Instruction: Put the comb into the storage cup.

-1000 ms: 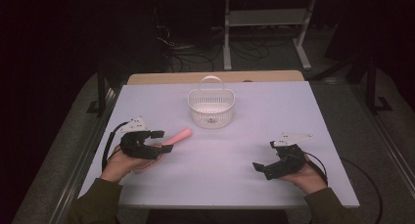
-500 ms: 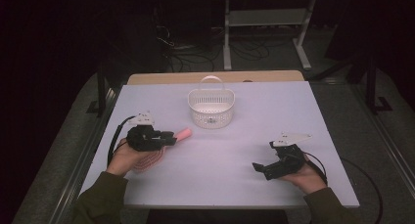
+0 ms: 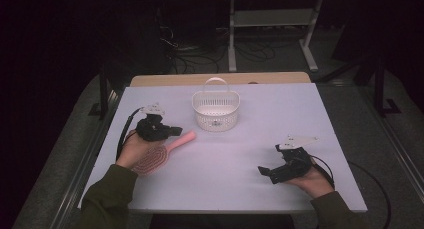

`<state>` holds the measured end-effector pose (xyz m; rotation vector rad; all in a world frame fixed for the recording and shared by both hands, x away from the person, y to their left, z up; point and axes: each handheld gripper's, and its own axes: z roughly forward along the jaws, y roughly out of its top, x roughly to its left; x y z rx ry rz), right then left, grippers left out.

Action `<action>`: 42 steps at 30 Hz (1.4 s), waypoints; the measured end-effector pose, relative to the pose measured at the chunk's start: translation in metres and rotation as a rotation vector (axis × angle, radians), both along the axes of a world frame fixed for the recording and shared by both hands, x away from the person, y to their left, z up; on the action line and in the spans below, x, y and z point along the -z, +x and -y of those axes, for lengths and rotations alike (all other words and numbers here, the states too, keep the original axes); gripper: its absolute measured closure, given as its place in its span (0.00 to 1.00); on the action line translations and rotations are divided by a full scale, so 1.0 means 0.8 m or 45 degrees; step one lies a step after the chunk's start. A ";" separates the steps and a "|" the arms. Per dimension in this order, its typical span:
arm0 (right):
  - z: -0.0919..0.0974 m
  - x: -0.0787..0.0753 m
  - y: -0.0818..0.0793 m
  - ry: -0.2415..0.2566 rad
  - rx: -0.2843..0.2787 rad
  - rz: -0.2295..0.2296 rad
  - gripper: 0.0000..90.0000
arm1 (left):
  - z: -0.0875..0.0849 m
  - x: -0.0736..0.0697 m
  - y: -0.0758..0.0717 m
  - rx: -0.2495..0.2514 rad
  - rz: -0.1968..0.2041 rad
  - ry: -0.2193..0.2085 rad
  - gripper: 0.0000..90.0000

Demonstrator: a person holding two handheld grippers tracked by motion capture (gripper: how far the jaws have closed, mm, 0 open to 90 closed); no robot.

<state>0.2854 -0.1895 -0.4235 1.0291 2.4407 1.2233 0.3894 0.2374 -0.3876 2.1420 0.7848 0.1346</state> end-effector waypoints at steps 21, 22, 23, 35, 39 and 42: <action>0.000 0.000 0.000 0.002 -0.008 -0.004 0.00 | 0.038 0.021 0.052 -0.072 -0.043 0.129 1.00; 0.000 0.000 0.000 0.002 -0.008 -0.004 0.00 | 0.039 0.022 0.054 -0.073 -0.045 0.133 1.00; 0.000 0.000 0.000 0.002 -0.009 -0.005 0.00 | 0.040 0.024 0.055 -0.075 -0.045 0.136 1.00; 0.000 0.001 0.000 0.003 -0.011 -0.008 0.00 | 0.048 0.039 0.062 -0.100 -0.072 0.221 1.00; 0.000 0.001 0.000 0.002 -0.010 -0.006 0.00 | 0.049 0.042 0.062 -0.101 -0.076 0.232 1.00; 0.000 0.001 0.000 0.003 -0.010 -0.007 0.00 | 0.050 0.044 0.063 -0.091 -0.081 0.244 1.00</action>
